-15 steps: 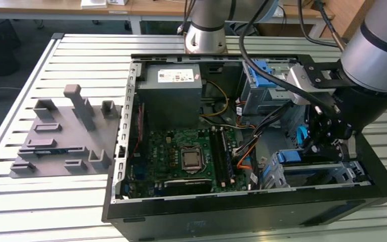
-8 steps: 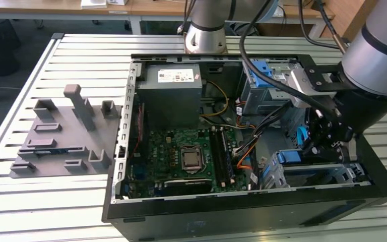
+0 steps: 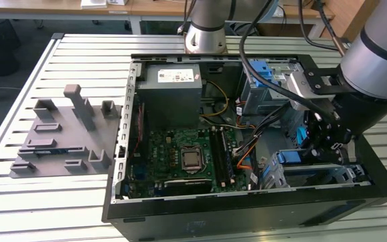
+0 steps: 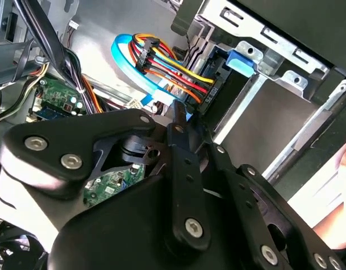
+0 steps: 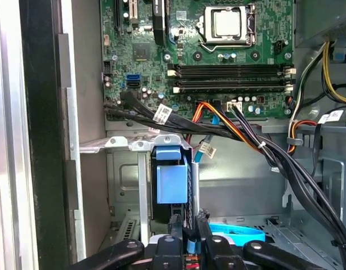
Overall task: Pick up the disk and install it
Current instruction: 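Insert the second disk wire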
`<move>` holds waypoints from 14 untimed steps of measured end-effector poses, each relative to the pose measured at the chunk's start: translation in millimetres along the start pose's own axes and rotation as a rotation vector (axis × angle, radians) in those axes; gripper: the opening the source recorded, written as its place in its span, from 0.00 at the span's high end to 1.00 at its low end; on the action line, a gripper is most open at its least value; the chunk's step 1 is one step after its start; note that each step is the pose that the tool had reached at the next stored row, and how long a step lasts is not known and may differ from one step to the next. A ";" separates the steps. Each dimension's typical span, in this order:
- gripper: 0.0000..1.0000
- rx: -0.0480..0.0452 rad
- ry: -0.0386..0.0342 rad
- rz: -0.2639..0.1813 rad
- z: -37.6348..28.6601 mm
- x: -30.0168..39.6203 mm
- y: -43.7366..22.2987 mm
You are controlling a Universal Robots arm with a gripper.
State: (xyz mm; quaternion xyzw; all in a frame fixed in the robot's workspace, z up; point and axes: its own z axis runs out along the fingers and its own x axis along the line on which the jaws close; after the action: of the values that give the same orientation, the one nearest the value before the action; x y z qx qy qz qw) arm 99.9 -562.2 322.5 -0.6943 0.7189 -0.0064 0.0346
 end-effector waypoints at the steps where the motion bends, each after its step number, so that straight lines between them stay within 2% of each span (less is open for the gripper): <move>1: 0.78 0.0000 0.0004 0.000 -0.8 0.0 0.0; 14: 0.78 -0.0002 -0.0031 0.000 -8.4 -0.4 -0.3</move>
State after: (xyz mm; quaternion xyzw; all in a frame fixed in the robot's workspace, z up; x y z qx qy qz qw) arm 99.8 -562.2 330.8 -0.6941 0.7190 -0.0052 0.0357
